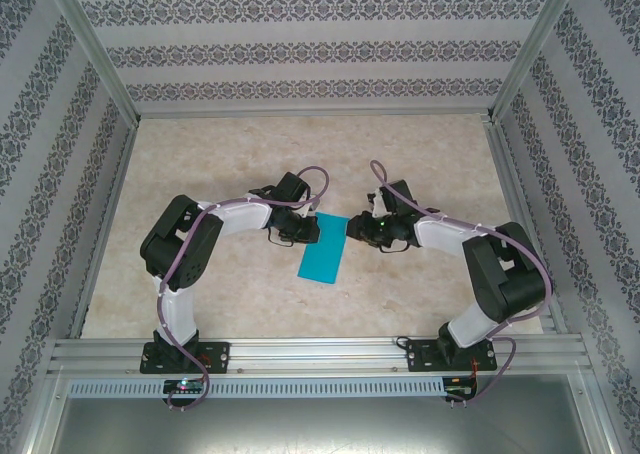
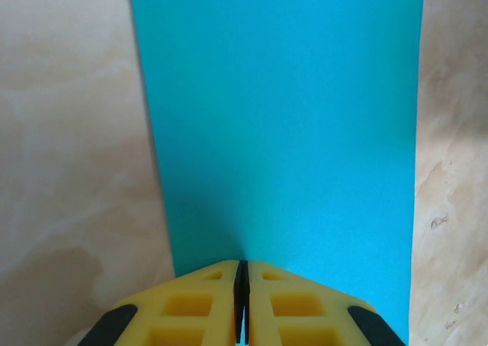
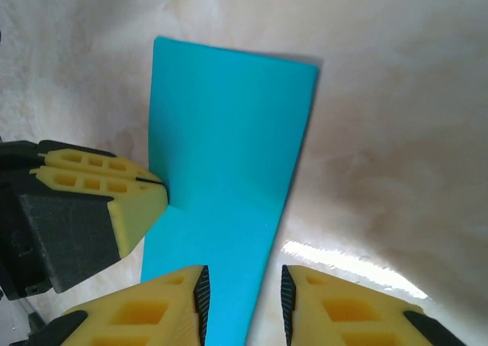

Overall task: Fold a paper plane with a square sheet of paper (pick it up from the middle)
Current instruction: Fold the square sheet of paper in half at the center of the table, then fold the triangle a second time at the center of the table.

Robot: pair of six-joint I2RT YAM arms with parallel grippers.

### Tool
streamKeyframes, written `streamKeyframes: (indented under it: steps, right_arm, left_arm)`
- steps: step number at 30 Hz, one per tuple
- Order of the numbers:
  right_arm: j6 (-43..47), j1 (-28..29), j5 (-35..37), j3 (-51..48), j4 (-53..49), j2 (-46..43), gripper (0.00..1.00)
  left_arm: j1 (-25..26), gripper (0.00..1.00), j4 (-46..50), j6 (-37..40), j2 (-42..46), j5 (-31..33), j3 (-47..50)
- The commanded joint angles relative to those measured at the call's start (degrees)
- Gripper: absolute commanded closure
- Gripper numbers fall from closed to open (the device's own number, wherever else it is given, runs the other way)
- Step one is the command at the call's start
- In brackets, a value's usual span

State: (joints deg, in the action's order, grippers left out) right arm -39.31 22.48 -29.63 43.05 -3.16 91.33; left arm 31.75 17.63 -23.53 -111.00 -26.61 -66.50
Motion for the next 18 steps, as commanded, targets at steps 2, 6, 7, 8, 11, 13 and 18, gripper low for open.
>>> streamKeyframes:
  steps: [2,6,7,8,11,13,18]
  right_arm:
    - [-2.7,2.4,1.1,-0.6,0.6,1.9,0.67]
    - [-4.3,4.0,1.6,-1.3,1.5,2.3,0.65]
    - [-4.6,4.3,1.9,-1.5,1.5,2.5,0.65]
    - [-4.8,4.5,2.0,-1.7,1.8,2.5,0.65]
    - [-5.4,5.0,2.2,-1.8,1.9,3.1,0.65]
    - [-5.7,5.2,2.0,-1.8,2.2,3.3,0.65]
    - [-7.1,6.1,1.0,-1.9,4.8,4.0,0.64]
  left_arm:
    - [-0.8,0.86,8.9,0.7,-1.3,2.8,3.0]
    - [-0.7,0.86,8.7,0.7,-1.3,2.9,3.3]
    - [-0.8,0.86,8.7,0.7,-1.4,2.8,3.4]
    - [-0.7,0.87,8.6,0.6,-1.5,2.8,3.5]
    - [-0.8,0.87,8.4,0.6,-1.4,2.8,3.6]
    - [-0.8,0.86,8.4,0.7,-1.5,2.7,3.6]
    - [-0.8,0.87,8.1,0.5,-1.8,2.4,3.6]
